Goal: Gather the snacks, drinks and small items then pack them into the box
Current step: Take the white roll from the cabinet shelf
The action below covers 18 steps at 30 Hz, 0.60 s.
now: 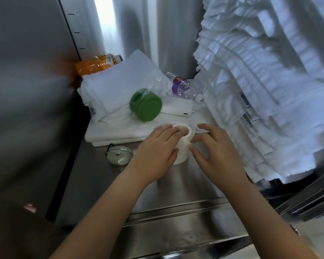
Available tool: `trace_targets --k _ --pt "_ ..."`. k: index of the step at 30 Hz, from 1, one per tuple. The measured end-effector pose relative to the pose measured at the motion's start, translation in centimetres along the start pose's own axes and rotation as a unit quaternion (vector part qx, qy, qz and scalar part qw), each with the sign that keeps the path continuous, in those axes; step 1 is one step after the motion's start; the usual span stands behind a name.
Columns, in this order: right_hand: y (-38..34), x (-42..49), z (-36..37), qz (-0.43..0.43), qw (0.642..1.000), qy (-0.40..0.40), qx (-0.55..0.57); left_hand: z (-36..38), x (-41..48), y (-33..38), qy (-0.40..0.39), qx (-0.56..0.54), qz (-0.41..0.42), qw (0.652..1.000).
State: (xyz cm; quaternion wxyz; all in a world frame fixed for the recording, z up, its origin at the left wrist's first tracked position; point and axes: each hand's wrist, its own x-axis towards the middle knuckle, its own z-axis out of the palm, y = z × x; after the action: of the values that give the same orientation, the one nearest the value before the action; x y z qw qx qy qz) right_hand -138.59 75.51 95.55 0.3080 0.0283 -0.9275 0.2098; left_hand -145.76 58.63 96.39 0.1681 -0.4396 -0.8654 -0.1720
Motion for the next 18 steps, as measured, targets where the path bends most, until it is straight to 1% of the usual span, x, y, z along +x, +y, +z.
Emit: trace_targets --k 3,6,14,18 --pt "0.2 -0.1 -0.1 -0.011 1.000 0.009 -0.007 0.0 0.1 -0.1 0.005 0.005 0.001 1.000" --pt "0.0 0.1 -0.2 -0.042 0.999 0.013 -0.011 0.0 0.1 0.0 0.009 0.003 0.001 1.000" --pt "-0.2 0.1 -0.4 -0.090 0.995 -0.002 -0.048 0.0 0.0 -0.1 -0.001 0.009 -0.007 1.000" --pt "0.4 -0.2 -1.3 -0.064 0.997 -0.010 -0.046 0.0 0.1 -0.2 -0.014 0.018 -0.008 1.000"
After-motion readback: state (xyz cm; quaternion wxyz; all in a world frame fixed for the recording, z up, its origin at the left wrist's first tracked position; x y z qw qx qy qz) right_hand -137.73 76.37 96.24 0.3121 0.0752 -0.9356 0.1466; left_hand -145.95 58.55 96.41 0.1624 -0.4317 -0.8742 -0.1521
